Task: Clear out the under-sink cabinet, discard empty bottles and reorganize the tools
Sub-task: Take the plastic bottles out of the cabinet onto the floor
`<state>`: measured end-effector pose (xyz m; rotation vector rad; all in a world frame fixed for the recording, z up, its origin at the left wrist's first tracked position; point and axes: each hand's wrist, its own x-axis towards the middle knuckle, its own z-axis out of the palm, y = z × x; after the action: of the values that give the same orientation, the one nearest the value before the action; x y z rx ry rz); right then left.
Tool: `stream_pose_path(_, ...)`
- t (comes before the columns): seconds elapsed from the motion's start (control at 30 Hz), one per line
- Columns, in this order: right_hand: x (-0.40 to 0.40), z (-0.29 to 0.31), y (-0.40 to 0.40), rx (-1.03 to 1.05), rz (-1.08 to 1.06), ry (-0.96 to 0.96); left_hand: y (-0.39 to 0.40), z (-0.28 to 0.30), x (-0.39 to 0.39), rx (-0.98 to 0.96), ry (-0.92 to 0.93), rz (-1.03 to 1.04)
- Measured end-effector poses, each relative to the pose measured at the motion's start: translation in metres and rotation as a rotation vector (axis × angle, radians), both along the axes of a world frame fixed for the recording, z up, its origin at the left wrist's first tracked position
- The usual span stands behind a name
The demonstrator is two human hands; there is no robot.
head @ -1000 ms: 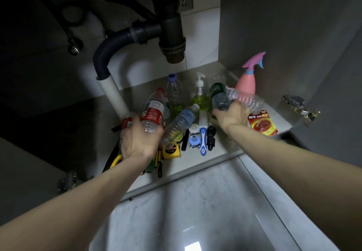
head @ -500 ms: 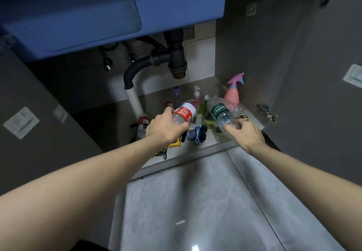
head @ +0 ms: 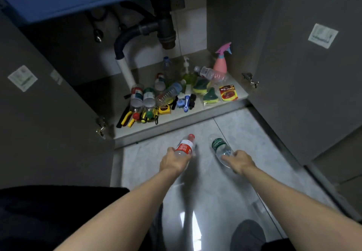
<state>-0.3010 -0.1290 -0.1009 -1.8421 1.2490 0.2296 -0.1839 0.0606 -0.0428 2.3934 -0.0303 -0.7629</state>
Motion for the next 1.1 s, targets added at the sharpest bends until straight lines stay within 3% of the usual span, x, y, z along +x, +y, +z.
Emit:
stream_pose_path(0.17, -0.012, -0.037, -0.008, 0.014, 0.016, 0.067, 0.004, -0.063, -0.001, -0.027, 0.058, 0.101)
stream_pose_path(0.5, 0.048, -0.079, 0.005, -0.082, 0.014, -0.067, -0.002, -0.137, 0.028, -0.111, 0.043, 0.077)
stream_pose_path(0.67, 0.066, -0.107, 0.036, 0.019, -0.001, -0.078, -0.001, -0.165, 0.035, -0.123, 0.174, 0.070)
stream_pose_path(0.93, 0.070, -0.119, 0.054, 0.146, 0.058, -0.040, 0.005, -0.172, 0.033, -0.175, 0.222, 0.020)
stream_pose_path(1.1, 0.064, -0.103, 0.048, 0.093, 0.087, -0.037, 0.008, -0.149, 0.048, -0.043, 0.176, -0.085)
